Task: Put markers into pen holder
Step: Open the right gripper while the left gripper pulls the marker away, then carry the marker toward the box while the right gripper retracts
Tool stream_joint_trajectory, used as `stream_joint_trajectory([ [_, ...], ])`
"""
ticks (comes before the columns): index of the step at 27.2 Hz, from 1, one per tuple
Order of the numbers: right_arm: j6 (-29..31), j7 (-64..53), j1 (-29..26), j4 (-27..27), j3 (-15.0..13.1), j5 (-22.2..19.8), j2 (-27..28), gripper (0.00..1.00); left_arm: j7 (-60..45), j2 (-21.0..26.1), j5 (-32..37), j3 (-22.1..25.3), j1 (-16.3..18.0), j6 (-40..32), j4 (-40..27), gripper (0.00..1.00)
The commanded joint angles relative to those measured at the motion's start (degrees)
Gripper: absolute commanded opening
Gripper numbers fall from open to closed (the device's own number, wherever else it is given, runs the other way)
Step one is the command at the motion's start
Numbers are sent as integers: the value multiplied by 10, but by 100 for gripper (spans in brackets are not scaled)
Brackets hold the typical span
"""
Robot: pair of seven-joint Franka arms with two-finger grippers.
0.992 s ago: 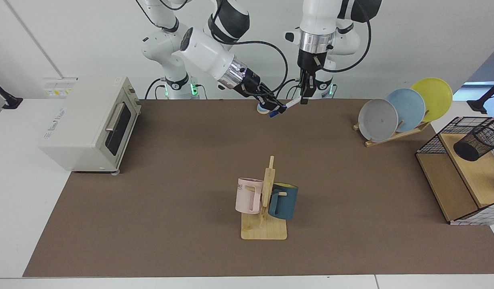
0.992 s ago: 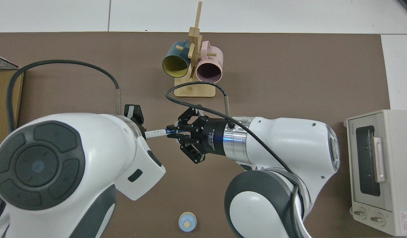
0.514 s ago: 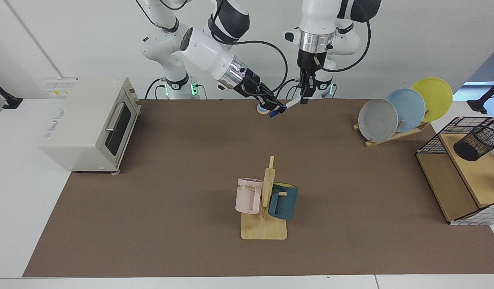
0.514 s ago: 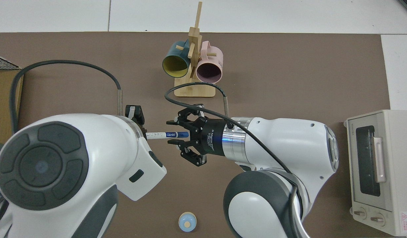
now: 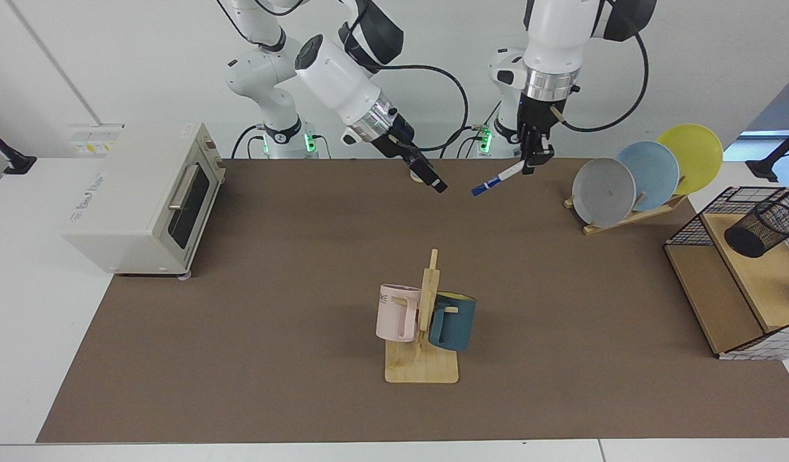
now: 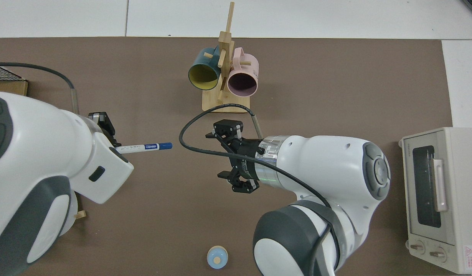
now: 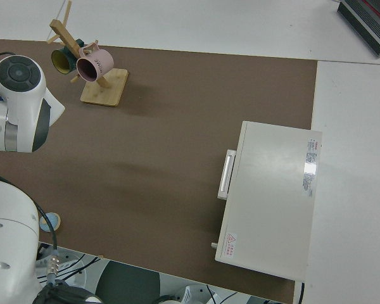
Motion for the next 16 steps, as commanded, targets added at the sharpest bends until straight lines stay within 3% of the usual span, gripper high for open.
stream_joint_trajectory([
  [1,-69,-67,-40,3,-2,-115,-13,100,3,-1,40,38,-1,-1,-3,0],
  [4,-111,-133,-74,3,-2,-169,-21,100,34,4,69,50,0,4,-1,0],
  [12,-198,-339,-170,3,-3,-222,-50,100,106,6,136,107,10,17,1,0],
  [16,-218,-421,-200,7,-3,-277,-62,100,139,7,160,149,10,31,3,0],
])
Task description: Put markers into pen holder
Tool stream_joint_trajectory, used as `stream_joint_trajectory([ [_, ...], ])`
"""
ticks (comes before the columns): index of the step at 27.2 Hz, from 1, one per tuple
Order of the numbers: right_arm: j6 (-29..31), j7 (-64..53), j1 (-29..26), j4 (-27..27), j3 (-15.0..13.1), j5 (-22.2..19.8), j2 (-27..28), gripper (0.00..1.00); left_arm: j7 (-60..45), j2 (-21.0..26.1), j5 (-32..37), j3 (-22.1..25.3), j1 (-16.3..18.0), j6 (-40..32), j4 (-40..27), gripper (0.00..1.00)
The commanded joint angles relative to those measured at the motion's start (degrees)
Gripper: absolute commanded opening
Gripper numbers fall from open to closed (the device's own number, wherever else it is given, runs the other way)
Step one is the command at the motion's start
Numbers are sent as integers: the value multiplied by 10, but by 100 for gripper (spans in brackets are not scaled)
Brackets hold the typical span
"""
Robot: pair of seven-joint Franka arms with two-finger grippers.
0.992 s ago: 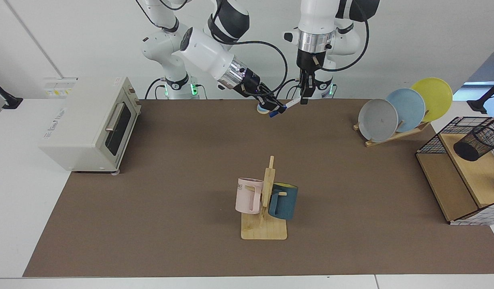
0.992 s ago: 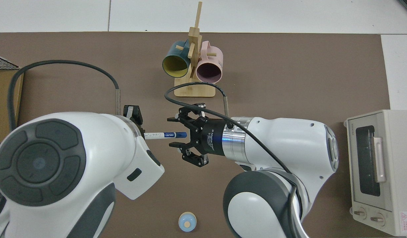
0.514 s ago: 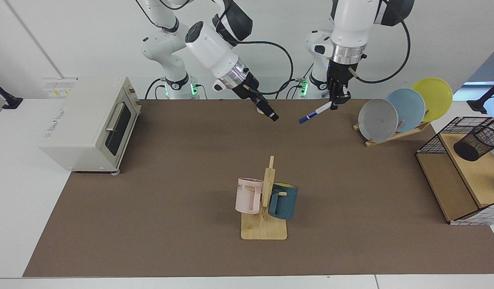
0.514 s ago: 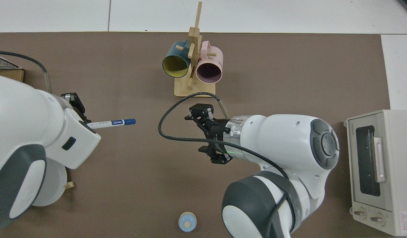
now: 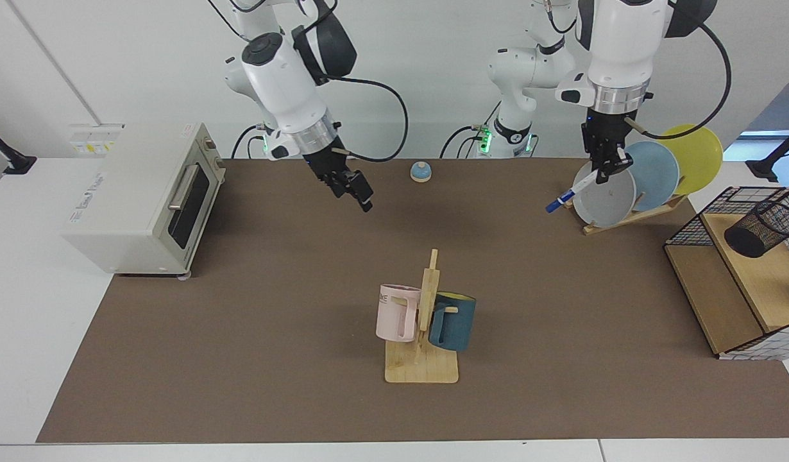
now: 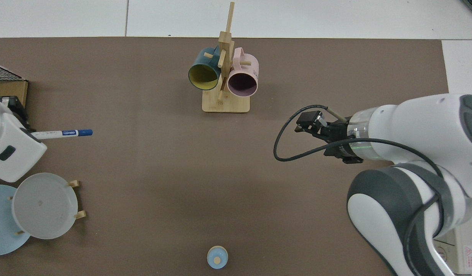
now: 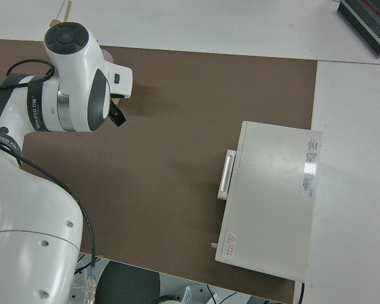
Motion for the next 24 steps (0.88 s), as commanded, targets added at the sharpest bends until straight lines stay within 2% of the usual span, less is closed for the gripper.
stream_joint_trajectory([
  [1,-33,-115,-43,1,8,-72,-23,100,68,5,49,50,2,24,2,0],
  [4,-43,-184,-67,2,8,-100,-31,100,115,14,100,60,4,37,18,0],
  [7,-50,-257,-89,4,7,-116,-38,100,146,37,112,95,14,45,50,0],
  [13,-82,-433,-146,31,8,-120,-40,100,189,50,150,126,16,88,67,0],
  [17,-114,-456,-161,56,7,-121,-36,100,209,53,192,128,35,121,67,0],
  [20,-163,-461,-162,81,8,-145,-30,100,230,70,205,129,60,161,68,0],
  [24,-193,-483,-162,105,10,-153,-21,100,264,120,222,141,80,169,114,0],
])
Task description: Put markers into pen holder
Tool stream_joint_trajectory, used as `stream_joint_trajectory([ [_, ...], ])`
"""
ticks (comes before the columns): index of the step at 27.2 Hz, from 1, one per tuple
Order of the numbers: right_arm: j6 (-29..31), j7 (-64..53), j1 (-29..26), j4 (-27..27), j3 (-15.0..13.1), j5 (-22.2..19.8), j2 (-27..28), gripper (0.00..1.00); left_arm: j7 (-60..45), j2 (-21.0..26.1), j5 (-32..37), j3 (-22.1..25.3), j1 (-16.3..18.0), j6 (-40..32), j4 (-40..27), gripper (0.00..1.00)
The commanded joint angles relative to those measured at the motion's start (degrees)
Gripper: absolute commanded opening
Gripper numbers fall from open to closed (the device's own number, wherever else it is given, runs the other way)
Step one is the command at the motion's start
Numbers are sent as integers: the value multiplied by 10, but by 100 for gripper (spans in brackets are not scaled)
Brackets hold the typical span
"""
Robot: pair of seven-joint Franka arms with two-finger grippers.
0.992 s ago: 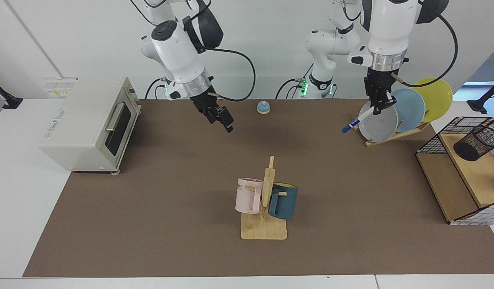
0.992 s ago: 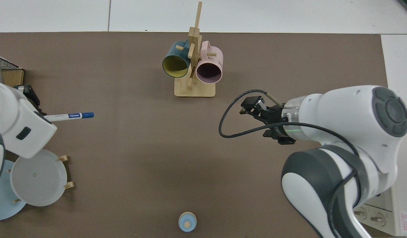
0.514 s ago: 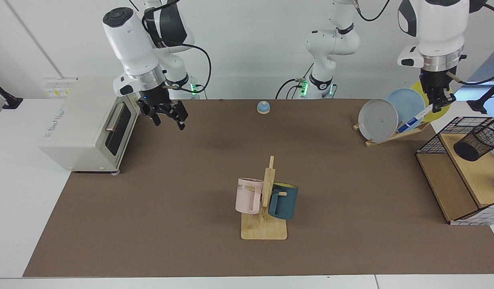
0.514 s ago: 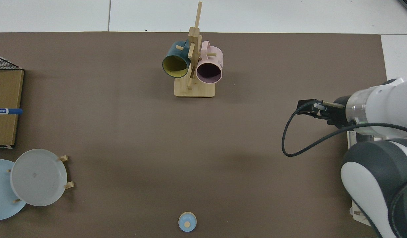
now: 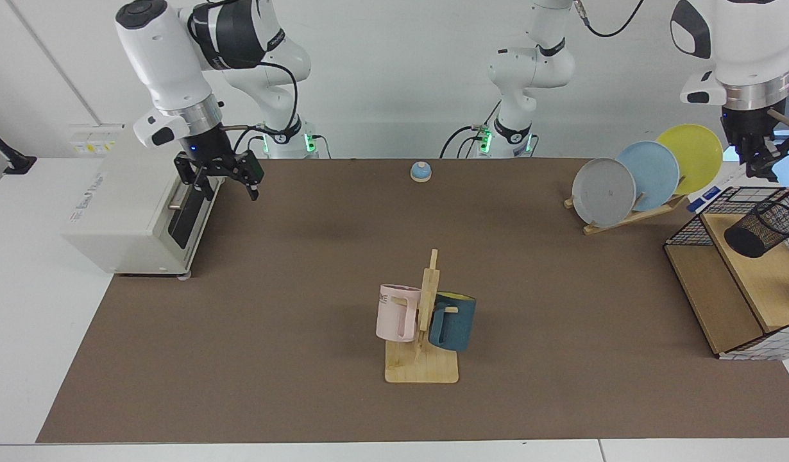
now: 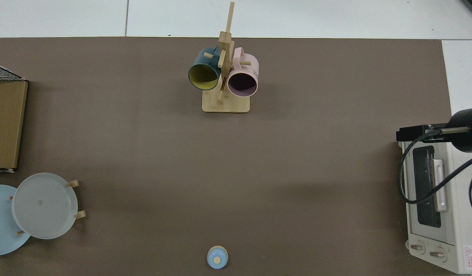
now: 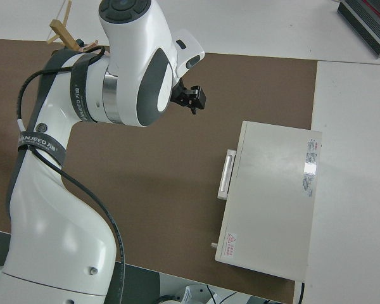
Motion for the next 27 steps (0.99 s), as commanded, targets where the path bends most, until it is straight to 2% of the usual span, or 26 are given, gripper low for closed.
stream_joint_trajectory([
  [1,-38,-32,-7,38,9,-11,19,100,67,72,21,13,31,23,70,0],
  [6,-34,-27,-1,38,10,-10,16,100,111,82,30,13,48,55,82,0],
  [10,-57,-27,-1,46,10,-13,21,100,113,89,41,17,55,71,84,0],
  [18,-60,-32,-6,52,12,-19,24,100,49,116,97,21,63,64,97,0],
  [27,-66,-33,-3,45,13,-13,16,100,44,126,100,23,65,66,91,0],
])
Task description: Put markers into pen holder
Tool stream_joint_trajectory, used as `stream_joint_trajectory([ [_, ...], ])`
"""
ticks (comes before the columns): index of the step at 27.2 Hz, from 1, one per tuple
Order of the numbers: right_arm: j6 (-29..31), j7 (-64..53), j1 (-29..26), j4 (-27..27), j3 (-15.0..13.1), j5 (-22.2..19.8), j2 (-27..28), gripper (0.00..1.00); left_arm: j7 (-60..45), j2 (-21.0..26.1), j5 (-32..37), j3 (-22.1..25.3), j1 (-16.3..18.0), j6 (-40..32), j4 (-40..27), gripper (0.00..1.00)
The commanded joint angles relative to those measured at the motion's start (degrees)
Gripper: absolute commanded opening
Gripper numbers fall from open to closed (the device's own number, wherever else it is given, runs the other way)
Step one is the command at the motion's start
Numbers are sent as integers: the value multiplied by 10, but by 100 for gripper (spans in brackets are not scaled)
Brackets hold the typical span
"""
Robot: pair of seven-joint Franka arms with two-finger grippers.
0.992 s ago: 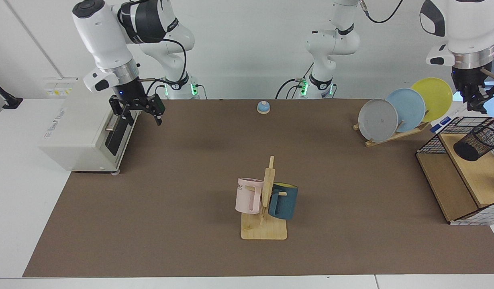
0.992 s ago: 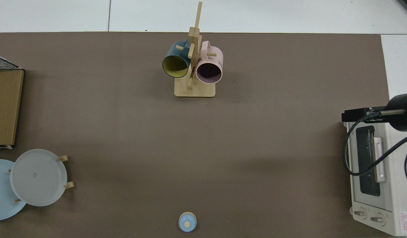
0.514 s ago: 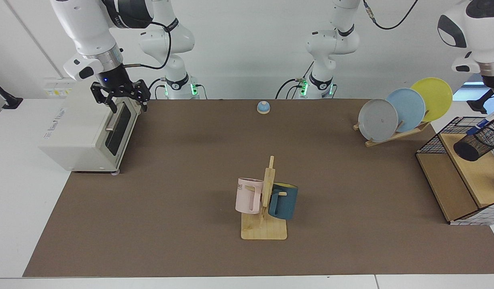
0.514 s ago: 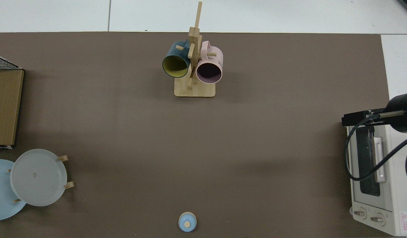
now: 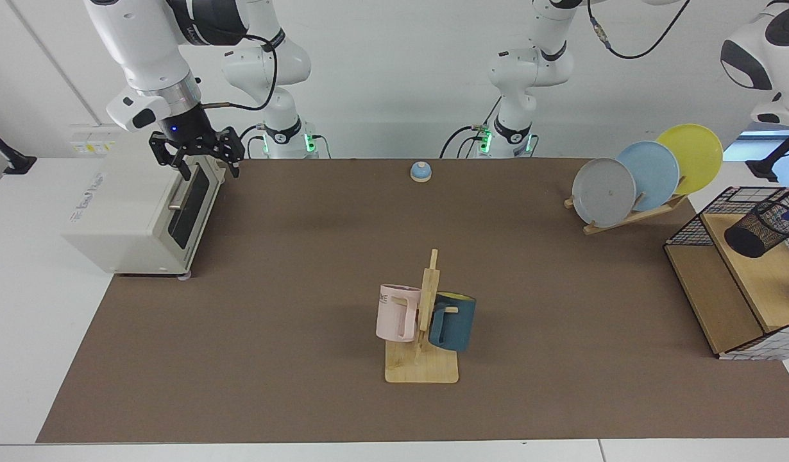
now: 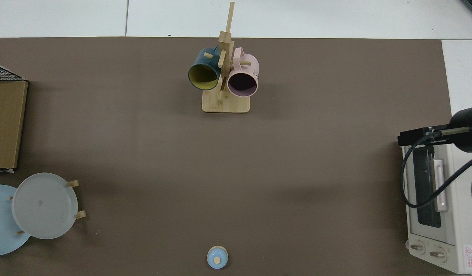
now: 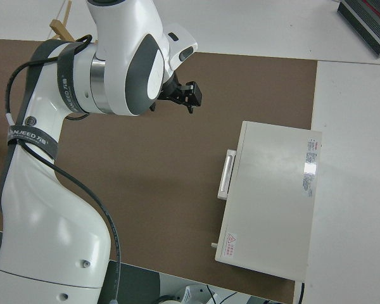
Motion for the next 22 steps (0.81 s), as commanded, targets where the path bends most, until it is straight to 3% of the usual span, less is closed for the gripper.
stream_joint_trajectory([
  [1,-24,-20,-4,8,3,-4,-1,100,-14,18,14,-1,4,3,16,0],
  [7,-37,-19,2,8,7,-2,-4,100,-14,50,11,-1,6,-13,18,0],
  [14,-61,-16,2,8,7,-2,-6,100,-31,52,11,-1,2,-26,16,0],
  [15,-60,-17,1,9,7,-1,-5,100,-33,52,11,-1,2,-26,16,17],
  [16,-60,-16,-1,8,7,-1,-6,100,-33,52,12,-1,2,-26,16,48],
  [17,-60,-16,-3,8,7,-2,-6,100,-33,52,11,-1,1,-28,16,99],
  [22,-60,-16,-6,8,6,-2,-6,100,-46,54,15,-5,-19,-65,19,100],
])
